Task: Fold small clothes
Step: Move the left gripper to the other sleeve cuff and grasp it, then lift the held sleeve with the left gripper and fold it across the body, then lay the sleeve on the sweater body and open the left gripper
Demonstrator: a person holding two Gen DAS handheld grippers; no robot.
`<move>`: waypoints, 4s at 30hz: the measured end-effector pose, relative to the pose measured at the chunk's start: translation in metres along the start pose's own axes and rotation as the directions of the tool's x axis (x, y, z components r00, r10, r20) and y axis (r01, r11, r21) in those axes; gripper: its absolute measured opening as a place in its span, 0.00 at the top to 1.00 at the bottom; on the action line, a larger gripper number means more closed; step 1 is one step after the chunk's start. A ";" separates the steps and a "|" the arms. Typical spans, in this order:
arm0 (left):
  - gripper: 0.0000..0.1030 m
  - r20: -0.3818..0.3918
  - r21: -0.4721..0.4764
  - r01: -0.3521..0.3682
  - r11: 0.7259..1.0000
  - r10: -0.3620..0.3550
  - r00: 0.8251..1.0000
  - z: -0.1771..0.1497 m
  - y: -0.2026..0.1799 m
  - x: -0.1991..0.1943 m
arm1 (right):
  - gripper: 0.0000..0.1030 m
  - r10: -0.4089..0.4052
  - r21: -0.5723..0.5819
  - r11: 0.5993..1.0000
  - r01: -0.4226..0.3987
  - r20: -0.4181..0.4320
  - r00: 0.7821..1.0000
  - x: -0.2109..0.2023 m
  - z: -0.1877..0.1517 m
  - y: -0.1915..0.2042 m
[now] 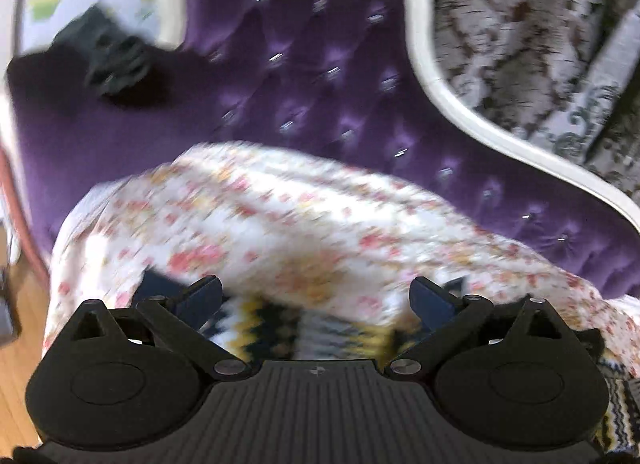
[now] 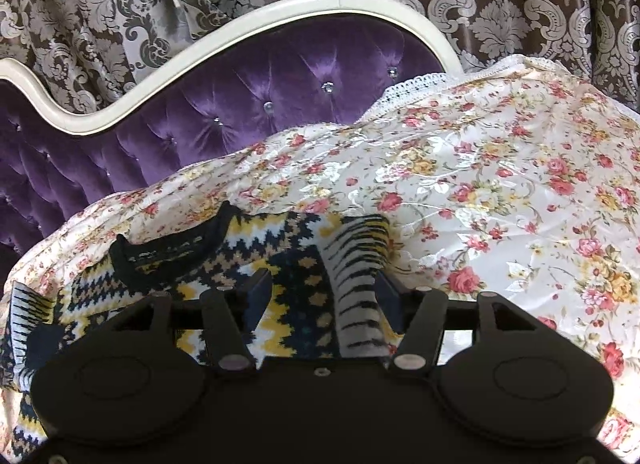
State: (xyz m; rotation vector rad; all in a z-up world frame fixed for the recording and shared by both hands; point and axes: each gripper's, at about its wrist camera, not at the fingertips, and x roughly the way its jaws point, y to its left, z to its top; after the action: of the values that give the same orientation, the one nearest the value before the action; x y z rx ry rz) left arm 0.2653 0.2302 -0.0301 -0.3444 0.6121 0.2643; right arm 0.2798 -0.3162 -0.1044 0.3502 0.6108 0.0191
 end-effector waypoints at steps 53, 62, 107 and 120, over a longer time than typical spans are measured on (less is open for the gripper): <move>0.96 0.277 0.263 0.168 0.950 -0.241 0.930 0.074 -0.141 -0.108 | 0.38 0.041 -0.066 0.997 -0.048 -0.099 0.994 0.001 -0.012 0.022; 0.96 0.120 0.330 0.402 0.854 -0.461 0.879 0.007 -0.261 -0.090 | 0.38 0.041 -0.019 0.999 -0.043 -0.078 0.996 -0.005 -0.003 0.007; 0.25 -0.568 0.259 0.708 0.657 -0.489 0.662 -0.179 -0.332 0.014 | 0.38 -0.035 0.147 0.988 0.041 -0.046 0.998 -0.012 0.016 -0.043; 0.25 -0.320 0.424 0.541 0.726 -0.439 0.840 -0.160 -0.249 -0.038 | 0.38 0.019 0.012 1.000 -0.019 -0.031 0.999 -0.012 0.012 -0.013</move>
State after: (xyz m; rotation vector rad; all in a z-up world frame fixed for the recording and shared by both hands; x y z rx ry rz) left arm 0.2382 -0.0645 -0.0703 -0.0158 0.7364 -0.4569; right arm 0.2758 -0.3336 -0.0930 0.3674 0.6382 0.0390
